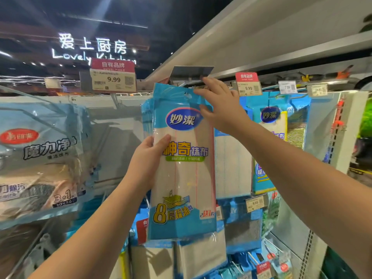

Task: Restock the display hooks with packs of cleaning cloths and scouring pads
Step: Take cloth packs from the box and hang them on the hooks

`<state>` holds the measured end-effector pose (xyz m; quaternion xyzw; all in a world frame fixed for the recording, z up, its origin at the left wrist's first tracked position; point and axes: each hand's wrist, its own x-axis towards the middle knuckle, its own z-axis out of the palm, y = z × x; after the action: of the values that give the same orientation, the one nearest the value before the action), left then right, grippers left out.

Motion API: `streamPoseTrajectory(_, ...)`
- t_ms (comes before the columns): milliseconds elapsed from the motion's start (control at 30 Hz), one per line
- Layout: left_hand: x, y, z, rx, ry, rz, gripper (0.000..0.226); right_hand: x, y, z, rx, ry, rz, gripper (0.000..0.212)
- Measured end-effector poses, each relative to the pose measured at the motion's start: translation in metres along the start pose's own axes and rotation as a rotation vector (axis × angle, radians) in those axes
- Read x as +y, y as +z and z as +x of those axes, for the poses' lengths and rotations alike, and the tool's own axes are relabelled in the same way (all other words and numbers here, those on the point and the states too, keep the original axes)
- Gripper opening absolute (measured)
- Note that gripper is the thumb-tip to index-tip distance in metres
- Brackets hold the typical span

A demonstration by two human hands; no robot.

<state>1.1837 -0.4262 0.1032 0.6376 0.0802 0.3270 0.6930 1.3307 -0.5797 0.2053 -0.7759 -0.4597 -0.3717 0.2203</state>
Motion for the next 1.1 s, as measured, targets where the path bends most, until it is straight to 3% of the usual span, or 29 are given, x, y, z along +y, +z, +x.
streamPoseTrajectory(167,0.004,0.006,0.004,-0.009,-0.023,-0.029,0.028,-0.003,0.005,0.001,-0.017,0.018,-0.123,0.053)
streamPoseTrajectory(367,-0.001,0.009,0.010,0.055,-0.044,-0.031,0.026,-0.010,0.014,-0.007,-0.037,0.056,-0.107,0.057)
streamPoseTrajectory(500,-0.006,0.010,0.015,0.110,-0.037,-0.029,0.018,-0.017,0.045,-0.054,0.045,0.214,0.226,0.054)
streamPoseTrajectory(633,-0.013,0.011,0.024,0.163,-0.017,0.012,0.014,-0.032,0.084,-0.109,-0.152,0.493,0.549,0.071)
streamPoseTrajectory(700,-0.016,0.012,0.029,0.190,-0.029,0.032,0.019,-0.039,0.097,-0.120,-0.210,0.545,0.626,0.077)
streamPoseTrajectory(933,-0.054,-0.007,0.040,0.348,0.089,0.559,0.041,-0.029,0.130,-0.105,-0.211,0.586,0.572,0.080)
streamPoseTrajectory(1100,-0.073,-0.018,0.045,0.313,0.053,0.730,0.024,-0.028,0.157,-0.091,-0.273,0.598,0.521,0.083)
